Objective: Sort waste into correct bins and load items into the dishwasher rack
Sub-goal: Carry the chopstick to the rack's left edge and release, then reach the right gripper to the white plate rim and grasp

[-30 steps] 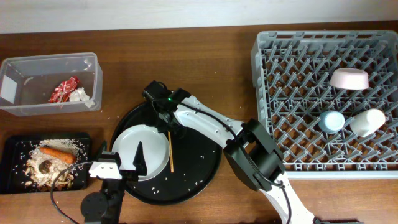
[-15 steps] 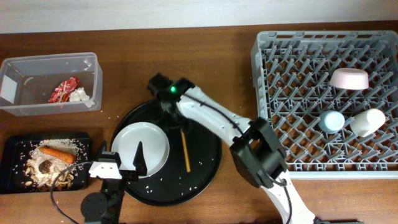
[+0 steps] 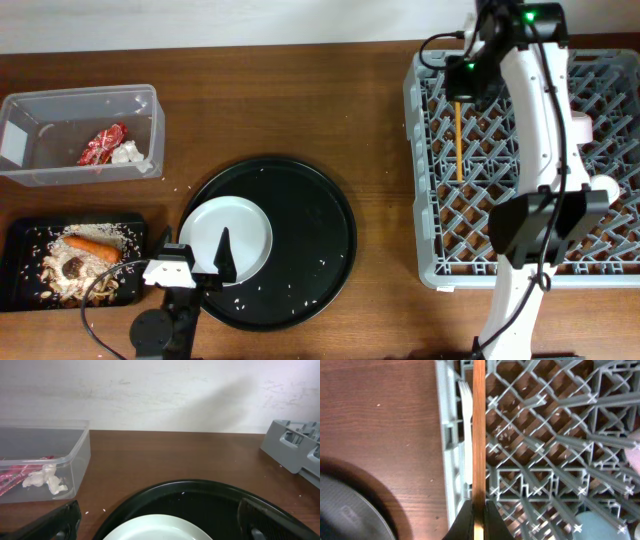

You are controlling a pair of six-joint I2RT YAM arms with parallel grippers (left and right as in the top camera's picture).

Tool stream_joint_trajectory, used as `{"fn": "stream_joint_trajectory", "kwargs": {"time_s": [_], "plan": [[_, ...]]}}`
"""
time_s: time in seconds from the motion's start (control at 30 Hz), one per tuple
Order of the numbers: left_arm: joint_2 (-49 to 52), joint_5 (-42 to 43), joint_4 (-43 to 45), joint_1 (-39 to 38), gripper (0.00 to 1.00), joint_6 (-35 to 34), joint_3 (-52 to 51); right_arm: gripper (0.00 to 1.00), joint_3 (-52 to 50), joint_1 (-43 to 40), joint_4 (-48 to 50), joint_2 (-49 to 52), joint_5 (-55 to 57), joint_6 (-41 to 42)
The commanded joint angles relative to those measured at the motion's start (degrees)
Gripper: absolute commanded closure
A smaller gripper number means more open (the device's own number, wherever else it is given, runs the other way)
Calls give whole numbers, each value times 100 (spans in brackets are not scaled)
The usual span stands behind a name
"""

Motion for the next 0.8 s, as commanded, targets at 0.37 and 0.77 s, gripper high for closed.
{"fn": "stream_joint_trajectory", "kwargs": {"time_s": [0.37,0.77], "plan": [[-33,-44,-2,-28,1,-74,-46,51,-898,44,544,332,-264,173],[-33,-42,-4,-28,1,-74,-46,1,-973,2326,39,-68,-1305,243]]}}
